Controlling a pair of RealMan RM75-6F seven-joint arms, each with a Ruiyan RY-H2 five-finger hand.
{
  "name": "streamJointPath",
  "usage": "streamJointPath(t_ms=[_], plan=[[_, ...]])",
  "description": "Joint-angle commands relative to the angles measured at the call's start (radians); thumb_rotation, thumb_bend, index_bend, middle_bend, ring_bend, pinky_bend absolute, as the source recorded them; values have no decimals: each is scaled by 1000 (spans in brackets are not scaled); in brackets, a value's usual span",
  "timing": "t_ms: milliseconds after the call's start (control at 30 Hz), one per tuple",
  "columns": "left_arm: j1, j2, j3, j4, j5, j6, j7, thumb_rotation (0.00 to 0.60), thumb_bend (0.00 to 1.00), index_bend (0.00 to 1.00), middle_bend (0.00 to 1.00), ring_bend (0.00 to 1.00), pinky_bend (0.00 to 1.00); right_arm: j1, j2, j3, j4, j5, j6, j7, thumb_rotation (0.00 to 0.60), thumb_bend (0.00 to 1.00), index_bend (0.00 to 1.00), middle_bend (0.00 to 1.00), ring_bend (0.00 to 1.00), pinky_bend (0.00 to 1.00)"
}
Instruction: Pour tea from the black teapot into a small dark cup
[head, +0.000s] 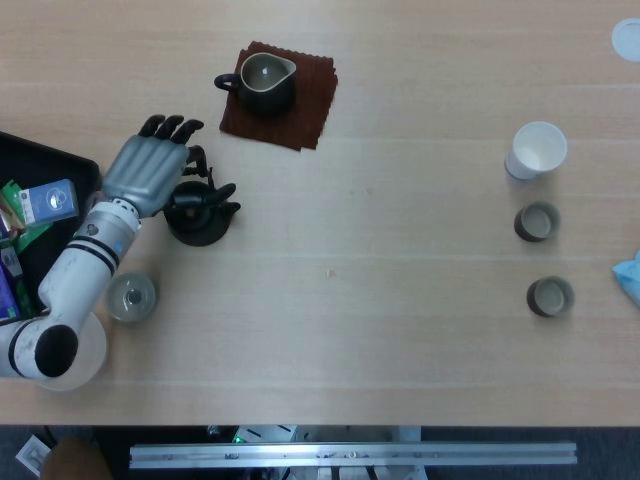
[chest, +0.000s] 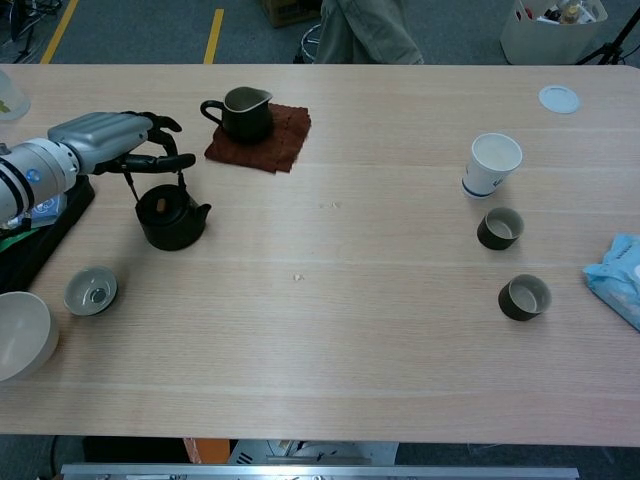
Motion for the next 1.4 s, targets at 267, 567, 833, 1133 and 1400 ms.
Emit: streamJointPath(t_ms=[267, 567, 833, 1133, 1400], plan=[[85, 97, 75, -166, 119, 100, -24, 5, 129, 408, 111, 20, 0, 3, -2, -1, 1, -12, 3, 5, 600, 63, 183, 229, 100, 146], [127, 97, 88, -203, 165, 155, -53, 60, 129, 360, 295, 198, 0, 2, -3, -3, 6, -15, 4, 12, 600, 63, 183, 229, 100, 146], [155, 84, 109, -217, 225, 186, -52, 138, 129, 373, 366, 287, 0, 5, -8, -6, 14, -14, -5, 15, 600, 64, 183, 229, 100, 146], [172, 53, 124, -201, 230, 186, -31, 191, 130, 381, 378, 313, 0, 8, -8, -6, 13, -13, -10, 11, 600, 63, 183, 229, 100, 146], [180, 44, 135, -188, 227, 169, -29, 194, 130, 383, 381, 313, 0, 6, -6, -8, 8, -11, -10, 5, 600, 63, 183, 229, 100, 146]])
